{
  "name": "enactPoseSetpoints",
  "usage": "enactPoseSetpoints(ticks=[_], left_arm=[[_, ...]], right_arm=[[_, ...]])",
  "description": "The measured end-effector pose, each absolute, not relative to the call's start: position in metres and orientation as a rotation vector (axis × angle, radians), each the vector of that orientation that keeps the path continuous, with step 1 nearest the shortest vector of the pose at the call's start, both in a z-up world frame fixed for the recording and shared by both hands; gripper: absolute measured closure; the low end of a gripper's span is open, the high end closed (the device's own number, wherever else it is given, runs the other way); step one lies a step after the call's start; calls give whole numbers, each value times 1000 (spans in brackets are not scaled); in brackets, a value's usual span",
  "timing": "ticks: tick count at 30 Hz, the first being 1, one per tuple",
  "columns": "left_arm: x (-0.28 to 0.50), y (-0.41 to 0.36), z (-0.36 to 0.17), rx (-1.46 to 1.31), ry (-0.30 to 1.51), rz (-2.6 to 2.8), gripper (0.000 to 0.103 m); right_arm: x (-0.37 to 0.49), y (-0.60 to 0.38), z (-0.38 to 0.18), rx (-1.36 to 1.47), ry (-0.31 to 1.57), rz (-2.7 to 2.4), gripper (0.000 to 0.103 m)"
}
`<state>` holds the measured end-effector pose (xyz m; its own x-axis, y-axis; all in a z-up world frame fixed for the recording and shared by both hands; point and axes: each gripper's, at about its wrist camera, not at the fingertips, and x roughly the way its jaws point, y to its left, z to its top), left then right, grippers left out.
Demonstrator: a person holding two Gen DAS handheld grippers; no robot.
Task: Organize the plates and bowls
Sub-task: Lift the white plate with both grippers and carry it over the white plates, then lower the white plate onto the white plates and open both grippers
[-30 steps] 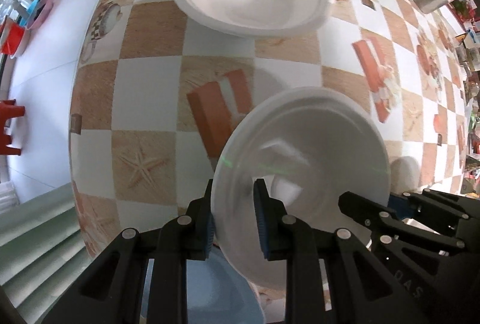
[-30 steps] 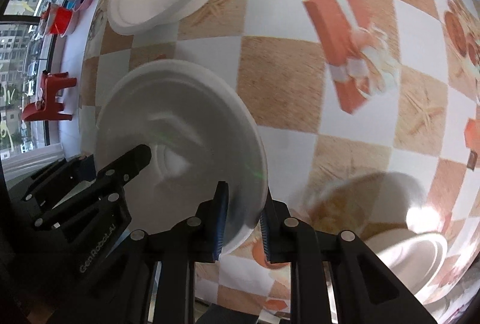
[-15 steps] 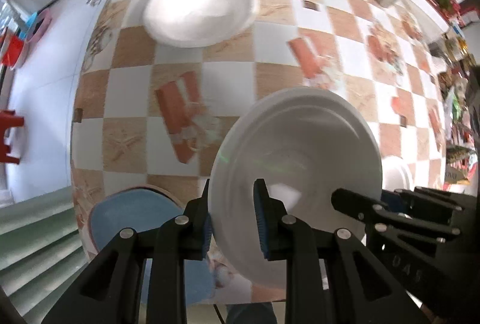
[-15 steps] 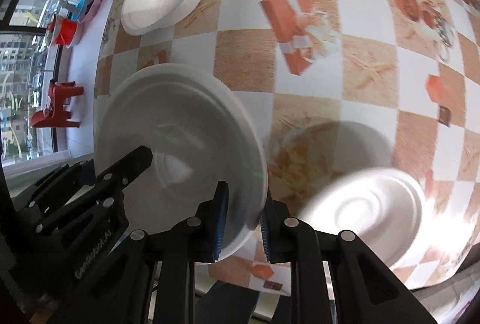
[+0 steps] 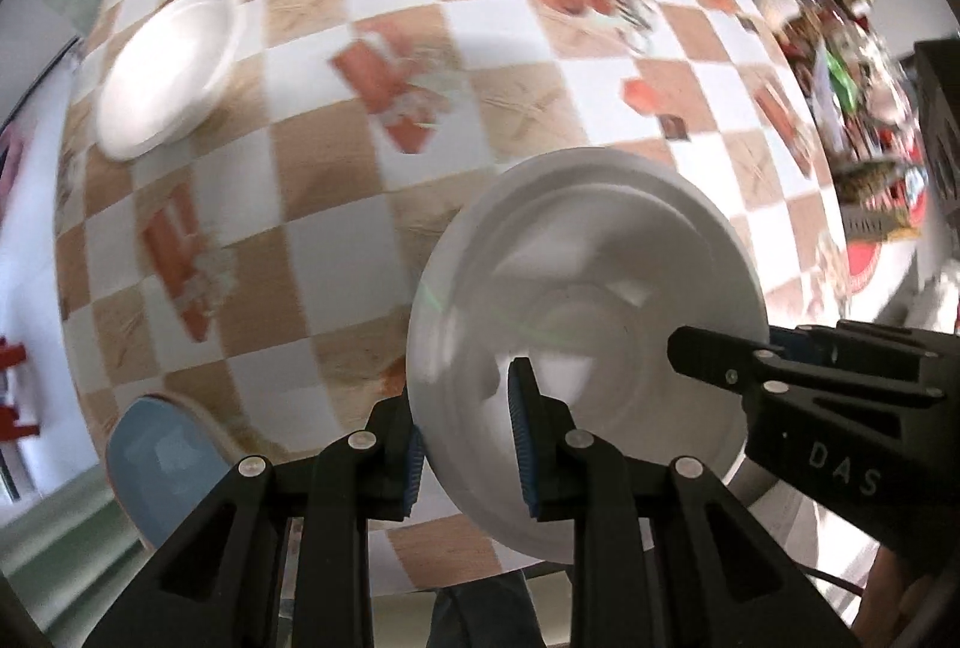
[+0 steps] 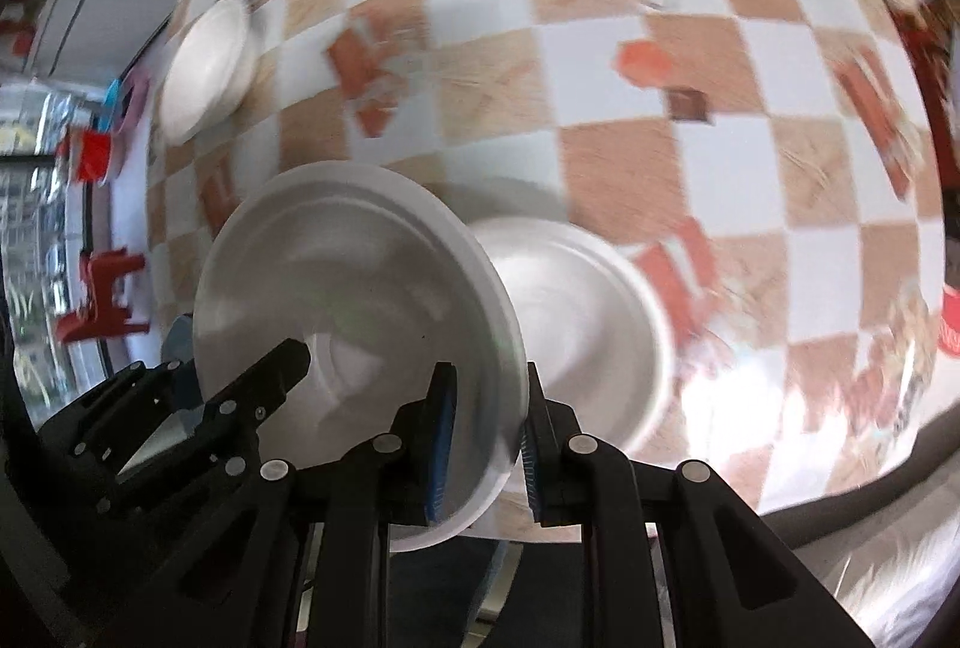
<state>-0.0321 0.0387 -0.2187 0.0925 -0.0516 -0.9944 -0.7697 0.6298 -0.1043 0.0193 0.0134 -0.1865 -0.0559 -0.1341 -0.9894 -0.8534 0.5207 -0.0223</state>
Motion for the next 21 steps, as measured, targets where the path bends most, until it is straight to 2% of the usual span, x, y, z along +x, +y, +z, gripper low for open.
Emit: enactPoseSetpoints(ticks=[7,11,12,14,17,21], left_arm=[[-12,28,-232,-726,1435,560,76],[-14,27,-239,-766,1449,542,70],[-16,26,-240,-774,1451,543,67],[-20,26,-240,-775,1453,554,48],[-31,27,-236,-783,1439,563,29],[-48,31,-233,-820,1434,573,25]], right_arm=[[47,-16,-182,-849,1544,658,80],[56,-25,-184,-843,1551,639,80],[57,-26,-186,-844,1557,636,80],[56,-29,-187,-843,1574,629,80],[57,-31,-187,-846,1580,617,80],[60,-27,-194,-832,1588,590,80]])
